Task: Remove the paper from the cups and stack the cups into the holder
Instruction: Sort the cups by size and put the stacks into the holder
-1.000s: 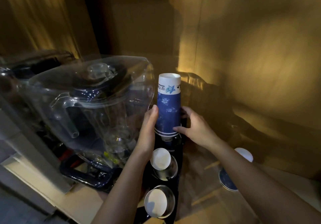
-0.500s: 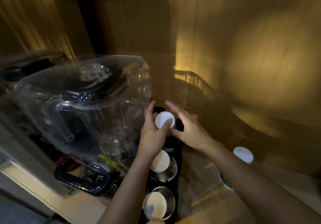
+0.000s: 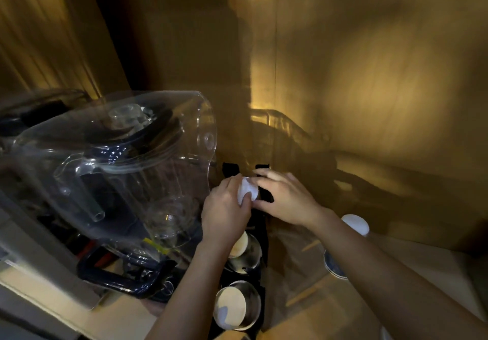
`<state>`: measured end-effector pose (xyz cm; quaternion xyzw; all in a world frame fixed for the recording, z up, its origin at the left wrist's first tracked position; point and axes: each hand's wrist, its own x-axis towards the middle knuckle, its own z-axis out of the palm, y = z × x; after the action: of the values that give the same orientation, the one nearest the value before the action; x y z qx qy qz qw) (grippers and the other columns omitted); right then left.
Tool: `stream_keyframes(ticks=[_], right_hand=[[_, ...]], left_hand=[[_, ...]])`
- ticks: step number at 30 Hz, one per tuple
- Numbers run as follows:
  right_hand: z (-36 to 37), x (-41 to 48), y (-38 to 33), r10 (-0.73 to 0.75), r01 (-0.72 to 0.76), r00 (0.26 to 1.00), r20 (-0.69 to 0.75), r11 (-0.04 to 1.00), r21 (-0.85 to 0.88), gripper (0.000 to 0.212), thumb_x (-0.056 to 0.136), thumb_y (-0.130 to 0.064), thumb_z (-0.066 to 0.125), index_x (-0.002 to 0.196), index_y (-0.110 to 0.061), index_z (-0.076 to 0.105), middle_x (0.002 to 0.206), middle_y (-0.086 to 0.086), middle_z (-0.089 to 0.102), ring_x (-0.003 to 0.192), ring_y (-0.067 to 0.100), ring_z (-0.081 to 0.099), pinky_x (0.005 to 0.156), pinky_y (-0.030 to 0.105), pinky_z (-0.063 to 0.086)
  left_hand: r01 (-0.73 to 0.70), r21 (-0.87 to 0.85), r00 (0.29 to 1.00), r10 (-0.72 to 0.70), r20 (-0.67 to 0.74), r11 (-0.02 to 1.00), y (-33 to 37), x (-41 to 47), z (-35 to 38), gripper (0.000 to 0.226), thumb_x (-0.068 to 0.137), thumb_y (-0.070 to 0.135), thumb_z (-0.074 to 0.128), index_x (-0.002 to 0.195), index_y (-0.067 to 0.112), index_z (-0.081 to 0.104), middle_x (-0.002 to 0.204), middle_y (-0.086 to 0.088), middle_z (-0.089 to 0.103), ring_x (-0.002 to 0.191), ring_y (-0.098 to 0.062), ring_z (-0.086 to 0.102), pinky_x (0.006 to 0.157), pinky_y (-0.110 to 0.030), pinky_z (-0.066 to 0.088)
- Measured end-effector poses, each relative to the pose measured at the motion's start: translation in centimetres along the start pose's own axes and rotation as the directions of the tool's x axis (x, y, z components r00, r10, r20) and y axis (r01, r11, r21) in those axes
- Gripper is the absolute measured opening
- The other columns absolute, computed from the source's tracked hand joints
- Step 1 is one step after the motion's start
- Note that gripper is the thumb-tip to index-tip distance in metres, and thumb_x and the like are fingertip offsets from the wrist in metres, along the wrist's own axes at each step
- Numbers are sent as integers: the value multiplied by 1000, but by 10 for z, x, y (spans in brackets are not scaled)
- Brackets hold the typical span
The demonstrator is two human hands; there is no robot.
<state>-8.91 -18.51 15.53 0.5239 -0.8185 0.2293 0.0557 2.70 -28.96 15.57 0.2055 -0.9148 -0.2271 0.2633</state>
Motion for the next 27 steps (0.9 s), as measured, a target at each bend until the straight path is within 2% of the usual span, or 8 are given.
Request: stream_keyframes(ticks=[4,8,12,14,18,22,25,27], right_hand=[[-29,-35,12,95,-80,984,-150,991,106,49,85,-43,55,129,-23,46,133,-2,48,119,17,43,96,36,34],[-58,-92,36,262,-225,940,-216,957,182,40,83,-35,62,120,-21,55,119,3,57,107,21,53,94,41,43],[-73,-163,61,442,-399,855,-270,895,201,38,81,-30,67,114,-13,60,111,6,62,101,19,56,82,20,37],[-74,-198,69,544,-501,806,-234,837,220,41,81,-33,66,116,-14,59,113,4,60,102,15,55,81,18,36],[-60,-262,79,724,-679,676,-139,684,266,58,78,-47,63,127,-18,49,122,3,55,108,13,50,83,25,39],[-31,-306,79,840,-771,541,42,475,424,84,68,-45,74,138,-27,30,136,-2,43,116,9,42,88,24,36],[-4,-323,76,835,-769,533,136,411,490,93,65,-36,79,140,-28,24,141,-1,37,119,11,40,92,22,34],[9,-328,73,828,-714,550,110,397,577,88,65,-27,81,135,-30,27,135,-1,42,116,10,42,89,15,35]], left_hand=[[-111,7,990,111,-89,994,43,-7,-5,45,89,32,58,130,12,53,124,-11,63,111,-29,59,94,-43,47],[-171,-187,985,174,-1,967,93,-27,18,40,89,34,58,124,14,57,115,-8,66,104,-29,62,86,-43,51],[-122,-351,962,198,190,928,129,-54,66,39,88,35,59,122,17,59,120,-3,65,109,-21,60,87,-29,45],[-56,-401,929,195,316,914,141,-67,93,38,88,36,60,121,16,60,120,-4,65,109,-20,60,87,-28,45],[81,-436,831,181,526,896,147,-94,147,34,90,29,58,121,14,59,121,-6,65,113,-22,59,93,-33,48],[307,-450,710,113,695,839,147,-120,186,39,94,25,54,131,12,51,137,-8,55,122,-21,51,100,-30,40],[535,-431,579,56,813,727,143,-139,202,31,96,25,49,123,14,59,133,-8,58,115,-20,56,99,-33,43],[689,-425,503,34,864,587,137,-150,206,28,95,29,50,108,13,69,121,-10,68,110,-24,62,99,-40,46]])
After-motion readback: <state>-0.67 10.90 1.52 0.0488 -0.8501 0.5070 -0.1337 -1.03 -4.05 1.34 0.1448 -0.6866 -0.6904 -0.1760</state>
